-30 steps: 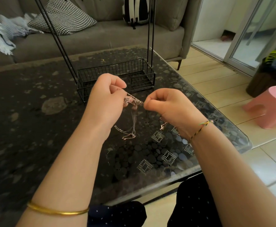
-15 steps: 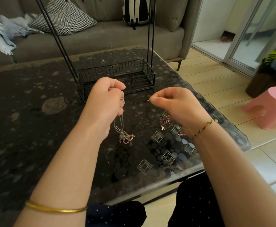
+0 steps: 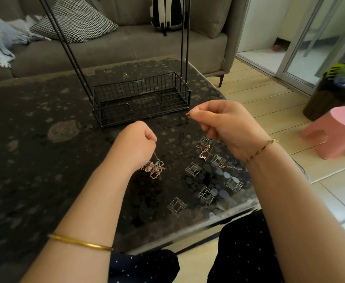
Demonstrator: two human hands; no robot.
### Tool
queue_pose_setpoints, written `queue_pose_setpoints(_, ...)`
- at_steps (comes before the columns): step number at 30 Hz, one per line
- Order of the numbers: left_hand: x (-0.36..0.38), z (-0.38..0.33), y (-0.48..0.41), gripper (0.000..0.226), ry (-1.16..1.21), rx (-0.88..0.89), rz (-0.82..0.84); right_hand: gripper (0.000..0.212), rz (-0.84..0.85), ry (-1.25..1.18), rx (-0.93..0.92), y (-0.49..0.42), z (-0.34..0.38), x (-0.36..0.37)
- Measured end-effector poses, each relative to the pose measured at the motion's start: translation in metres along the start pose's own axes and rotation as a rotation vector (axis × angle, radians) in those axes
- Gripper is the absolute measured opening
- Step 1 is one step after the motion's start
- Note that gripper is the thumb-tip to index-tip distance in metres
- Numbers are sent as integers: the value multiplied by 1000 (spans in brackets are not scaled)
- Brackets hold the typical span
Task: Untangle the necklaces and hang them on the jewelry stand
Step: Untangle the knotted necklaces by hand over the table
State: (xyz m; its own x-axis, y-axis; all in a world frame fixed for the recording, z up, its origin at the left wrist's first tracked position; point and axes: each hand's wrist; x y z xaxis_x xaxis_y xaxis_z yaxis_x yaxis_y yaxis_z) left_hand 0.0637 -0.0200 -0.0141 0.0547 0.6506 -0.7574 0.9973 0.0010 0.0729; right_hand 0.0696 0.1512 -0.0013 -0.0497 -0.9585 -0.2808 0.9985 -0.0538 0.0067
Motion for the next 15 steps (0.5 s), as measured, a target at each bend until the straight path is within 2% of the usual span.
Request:
queue_pose_setpoints(5,12,8,0,16,-181,-57,151,10,29,39,98,3,-3,-5)
queue_pose_setpoints(7,10,4,3,12,-287,-34,137,9,53,42,138,6,-5,-8)
queue_pose_setpoints(10,11,-5,6,16,-149,124,50,8,36,2,196,9,-8,-18)
queue_pose_setpoints(15,37,-26,13,17,1,306,166,6,-53,-119,166,20,-10,-38)
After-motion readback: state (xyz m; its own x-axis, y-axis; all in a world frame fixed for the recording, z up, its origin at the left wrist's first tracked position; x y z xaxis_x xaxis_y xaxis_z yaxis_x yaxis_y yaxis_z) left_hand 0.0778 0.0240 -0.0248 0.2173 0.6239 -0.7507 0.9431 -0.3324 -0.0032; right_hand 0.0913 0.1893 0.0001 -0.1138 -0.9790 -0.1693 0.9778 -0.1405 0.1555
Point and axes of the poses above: each hand's wrist, its own y-axis away from the middle knuckle, its own x-axis out of the palm, z = x × y, and after that the axes turned 3 degrees about y, right-handed
